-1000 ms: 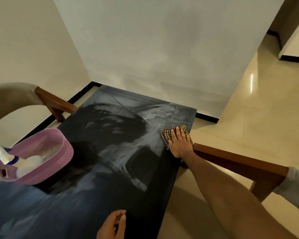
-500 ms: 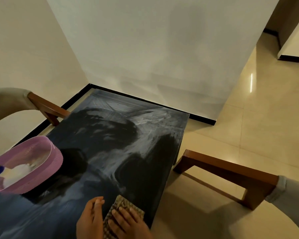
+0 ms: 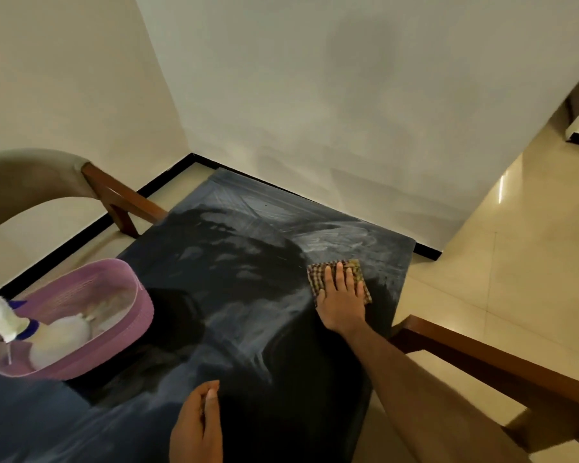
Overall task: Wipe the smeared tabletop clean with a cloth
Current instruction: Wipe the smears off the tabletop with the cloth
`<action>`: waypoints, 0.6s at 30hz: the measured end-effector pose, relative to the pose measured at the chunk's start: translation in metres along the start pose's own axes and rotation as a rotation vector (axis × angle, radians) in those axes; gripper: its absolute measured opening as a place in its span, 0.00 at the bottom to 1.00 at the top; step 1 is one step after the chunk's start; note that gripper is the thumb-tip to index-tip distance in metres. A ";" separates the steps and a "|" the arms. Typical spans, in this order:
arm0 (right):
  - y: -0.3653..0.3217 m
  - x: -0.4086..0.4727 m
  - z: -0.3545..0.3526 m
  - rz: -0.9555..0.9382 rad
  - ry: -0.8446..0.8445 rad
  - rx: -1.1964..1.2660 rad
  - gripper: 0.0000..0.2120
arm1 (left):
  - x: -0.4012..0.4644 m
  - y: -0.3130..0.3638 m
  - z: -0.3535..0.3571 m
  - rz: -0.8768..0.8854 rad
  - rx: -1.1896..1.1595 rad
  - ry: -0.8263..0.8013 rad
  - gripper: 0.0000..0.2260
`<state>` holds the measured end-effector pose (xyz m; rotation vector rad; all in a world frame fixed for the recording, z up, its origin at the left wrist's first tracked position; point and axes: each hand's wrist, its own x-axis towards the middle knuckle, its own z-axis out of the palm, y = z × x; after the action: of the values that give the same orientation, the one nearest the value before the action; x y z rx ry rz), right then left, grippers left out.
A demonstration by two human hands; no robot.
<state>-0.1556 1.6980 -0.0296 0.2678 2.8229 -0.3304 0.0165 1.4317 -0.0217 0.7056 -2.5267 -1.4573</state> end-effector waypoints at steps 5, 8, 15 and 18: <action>-0.128 -0.064 0.069 -0.301 0.019 -0.027 0.30 | 0.041 0.003 -0.013 0.054 -0.035 0.048 0.09; -0.213 -0.124 0.114 -0.533 -0.047 -0.026 0.26 | 0.060 0.012 -0.020 0.079 -0.091 0.076 0.08; -0.135 -0.073 0.076 -0.643 0.016 -0.162 0.29 | 0.077 0.006 -0.037 0.080 -0.113 0.059 0.10; -0.052 0.008 0.014 -0.193 0.117 -0.186 0.29 | 0.070 -0.001 -0.038 0.052 -0.124 0.077 0.09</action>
<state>-0.1708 1.6455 -0.0350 -0.0261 2.9759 -0.0924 -0.0315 1.3696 -0.0100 0.6583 -2.3556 -1.5236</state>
